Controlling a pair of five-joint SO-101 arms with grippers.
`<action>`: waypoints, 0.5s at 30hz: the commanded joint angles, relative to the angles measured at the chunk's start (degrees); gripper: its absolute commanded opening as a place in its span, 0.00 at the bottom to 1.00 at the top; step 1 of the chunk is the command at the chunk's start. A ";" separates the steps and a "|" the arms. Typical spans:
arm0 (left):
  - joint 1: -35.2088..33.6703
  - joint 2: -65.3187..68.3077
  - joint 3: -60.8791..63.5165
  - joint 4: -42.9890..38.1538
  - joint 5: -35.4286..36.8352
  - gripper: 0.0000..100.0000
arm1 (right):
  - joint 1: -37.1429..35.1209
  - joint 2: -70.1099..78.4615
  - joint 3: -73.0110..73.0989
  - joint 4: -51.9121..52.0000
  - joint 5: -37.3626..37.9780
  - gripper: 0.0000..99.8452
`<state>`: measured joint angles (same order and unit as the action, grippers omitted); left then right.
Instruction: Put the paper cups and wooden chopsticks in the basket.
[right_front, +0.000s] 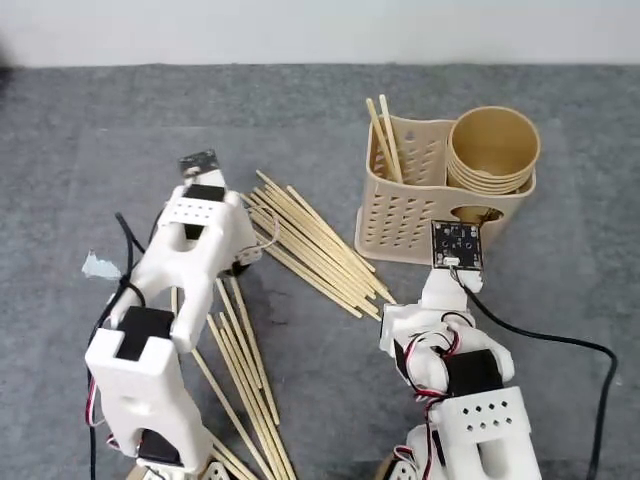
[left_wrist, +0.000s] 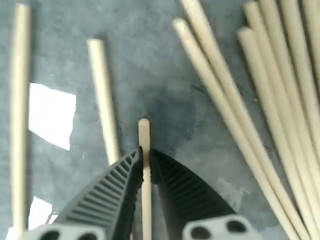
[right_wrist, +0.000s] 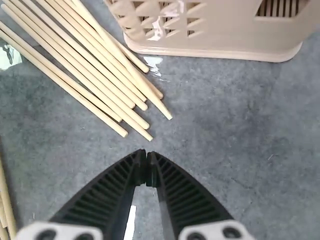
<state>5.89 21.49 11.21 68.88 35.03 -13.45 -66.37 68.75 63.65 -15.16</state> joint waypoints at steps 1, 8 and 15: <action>2.90 -6.68 -0.75 0.70 0.97 0.01 | 0.84 -1.36 -0.44 -0.75 -0.53 0.01; 0.79 -14.86 -0.75 5.89 0.79 0.01 | 0.84 -1.36 -0.44 -0.75 -0.53 0.01; -2.73 -16.35 -0.40 11.08 -4.66 0.18 | 0.84 -1.36 -0.44 -0.75 -0.53 0.01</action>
<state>4.84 8.31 11.30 78.64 32.40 -13.45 -66.37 68.75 63.65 -15.16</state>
